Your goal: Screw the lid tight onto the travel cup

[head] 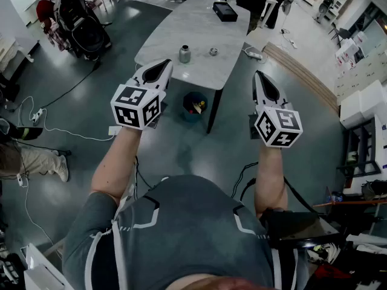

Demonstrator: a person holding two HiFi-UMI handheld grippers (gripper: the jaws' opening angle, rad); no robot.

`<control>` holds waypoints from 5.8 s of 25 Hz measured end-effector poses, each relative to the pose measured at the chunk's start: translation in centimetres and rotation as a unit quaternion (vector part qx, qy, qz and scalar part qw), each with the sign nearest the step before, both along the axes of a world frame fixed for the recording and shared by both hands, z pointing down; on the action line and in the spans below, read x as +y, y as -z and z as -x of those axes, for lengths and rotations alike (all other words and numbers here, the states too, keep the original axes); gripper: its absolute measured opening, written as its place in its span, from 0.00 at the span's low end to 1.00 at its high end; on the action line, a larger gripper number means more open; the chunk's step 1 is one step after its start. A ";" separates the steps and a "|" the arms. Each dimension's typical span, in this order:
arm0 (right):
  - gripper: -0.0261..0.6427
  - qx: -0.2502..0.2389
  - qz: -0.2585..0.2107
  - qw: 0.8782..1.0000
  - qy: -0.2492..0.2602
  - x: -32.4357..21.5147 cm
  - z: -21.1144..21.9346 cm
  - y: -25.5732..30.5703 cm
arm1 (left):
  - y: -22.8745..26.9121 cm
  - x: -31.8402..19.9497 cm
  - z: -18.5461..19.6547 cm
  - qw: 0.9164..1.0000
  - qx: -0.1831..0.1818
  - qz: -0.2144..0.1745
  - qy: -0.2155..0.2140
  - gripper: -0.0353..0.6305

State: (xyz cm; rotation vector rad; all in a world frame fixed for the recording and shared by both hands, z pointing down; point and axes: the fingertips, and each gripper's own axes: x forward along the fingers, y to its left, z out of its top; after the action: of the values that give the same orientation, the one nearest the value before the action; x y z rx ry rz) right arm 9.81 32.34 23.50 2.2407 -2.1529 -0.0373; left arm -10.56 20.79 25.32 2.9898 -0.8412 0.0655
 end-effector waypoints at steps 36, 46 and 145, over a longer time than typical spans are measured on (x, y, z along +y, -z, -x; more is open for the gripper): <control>0.08 -0.001 0.007 1.000 0.016 -9.3 4.8 -2.9 | -4.2 -7.3 3.5 1.000 -0.013 -0.005 -0.018 0.07; 0.08 -0.002 0.005 0.999 0.047 -20.2 -3.9 -2.5 | -2.5 -16.6 -5.2 1.000 -0.020 -0.022 -0.001 0.07; 0.53 -0.037 0.348 0.924 0.153 -48.1 -18.5 -45.0 | -44.1 -38.9 -20.2 0.965 -0.198 0.172 0.002 0.66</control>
State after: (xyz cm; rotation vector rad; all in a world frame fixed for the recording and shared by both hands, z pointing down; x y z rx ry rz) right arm 28.27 -15.76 68.47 1.5201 -2.0675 0.6967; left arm 9.62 -18.10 69.45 2.6776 -0.7640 0.7473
